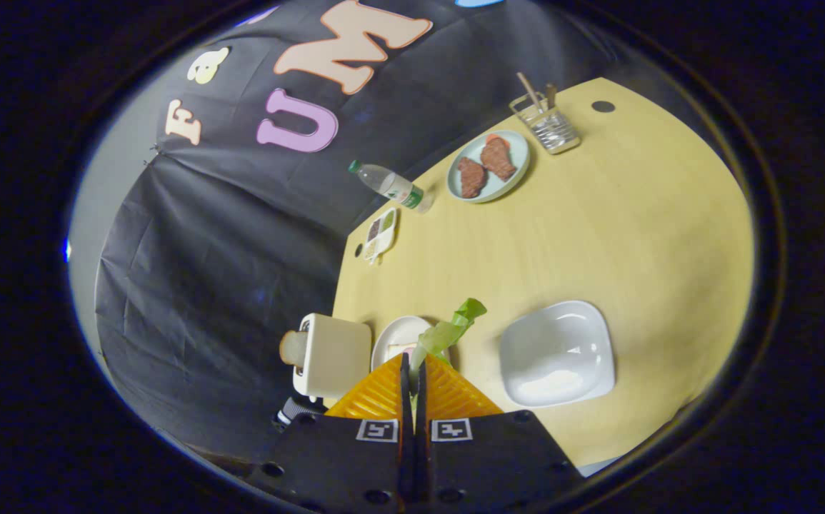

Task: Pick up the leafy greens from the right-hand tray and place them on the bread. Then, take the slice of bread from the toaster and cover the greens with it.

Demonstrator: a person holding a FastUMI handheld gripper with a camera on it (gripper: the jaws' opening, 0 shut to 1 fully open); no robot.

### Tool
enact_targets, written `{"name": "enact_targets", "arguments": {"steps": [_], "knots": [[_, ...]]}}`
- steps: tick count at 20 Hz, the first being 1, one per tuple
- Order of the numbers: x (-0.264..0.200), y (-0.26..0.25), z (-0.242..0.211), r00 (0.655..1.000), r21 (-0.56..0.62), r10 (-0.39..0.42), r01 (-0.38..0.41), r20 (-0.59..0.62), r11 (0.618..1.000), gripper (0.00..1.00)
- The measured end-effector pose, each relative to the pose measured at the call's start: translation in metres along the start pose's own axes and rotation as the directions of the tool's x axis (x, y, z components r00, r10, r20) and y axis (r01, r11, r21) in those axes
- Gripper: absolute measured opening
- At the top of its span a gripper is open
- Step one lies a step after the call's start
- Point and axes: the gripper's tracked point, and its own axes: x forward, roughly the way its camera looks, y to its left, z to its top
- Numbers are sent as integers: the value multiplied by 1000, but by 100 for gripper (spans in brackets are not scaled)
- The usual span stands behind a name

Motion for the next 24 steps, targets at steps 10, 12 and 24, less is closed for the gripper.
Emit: {"name": "enact_targets", "arguments": {"steps": [10,12,24], "knots": [[101,103,-83,974,-24,160,-166,-157,986,3],[119,111,-90,970,-13,172,-177,-171,984,3],[177,28,-114,975,-52,-72,62,-210,997,3]]}}
